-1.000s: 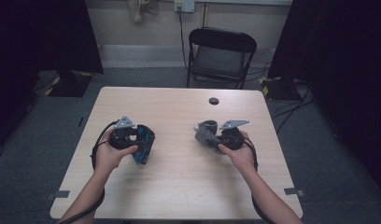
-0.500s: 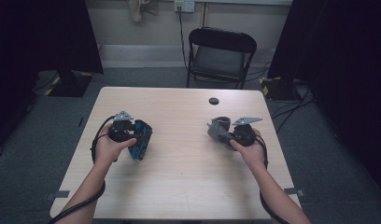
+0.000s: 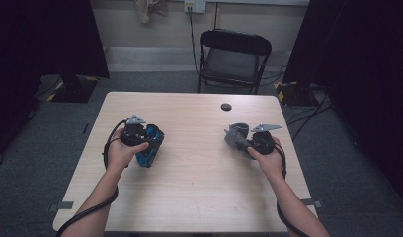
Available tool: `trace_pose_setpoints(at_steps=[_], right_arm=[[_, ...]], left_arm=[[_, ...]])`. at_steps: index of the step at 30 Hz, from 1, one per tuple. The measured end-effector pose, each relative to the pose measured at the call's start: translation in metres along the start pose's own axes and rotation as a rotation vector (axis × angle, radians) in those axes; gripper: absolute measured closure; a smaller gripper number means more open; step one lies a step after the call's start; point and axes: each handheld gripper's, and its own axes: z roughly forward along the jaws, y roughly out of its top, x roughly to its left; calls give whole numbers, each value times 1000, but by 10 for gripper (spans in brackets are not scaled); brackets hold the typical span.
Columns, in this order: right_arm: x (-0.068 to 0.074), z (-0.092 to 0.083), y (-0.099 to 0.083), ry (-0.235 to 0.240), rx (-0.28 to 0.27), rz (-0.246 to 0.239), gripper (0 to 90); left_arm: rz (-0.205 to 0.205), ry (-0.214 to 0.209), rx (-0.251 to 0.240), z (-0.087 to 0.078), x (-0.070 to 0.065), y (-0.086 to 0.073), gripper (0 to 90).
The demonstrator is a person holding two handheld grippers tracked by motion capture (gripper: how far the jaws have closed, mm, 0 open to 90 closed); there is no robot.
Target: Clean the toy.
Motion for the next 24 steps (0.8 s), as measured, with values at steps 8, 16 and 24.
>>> trace_pose_setpoints(at_steps=[8,16,24], right_arm=[[-5,1,-2,-9,3,12,721],[-10,2,-5,-27,1,20,718],[-19,6,-8,-42,4,34,716]], left_arm=[[-10,11,9,11,1,0,255],[-17,21,28,24,3,-1,254],[-5,33,51,35,6,-3,254]])
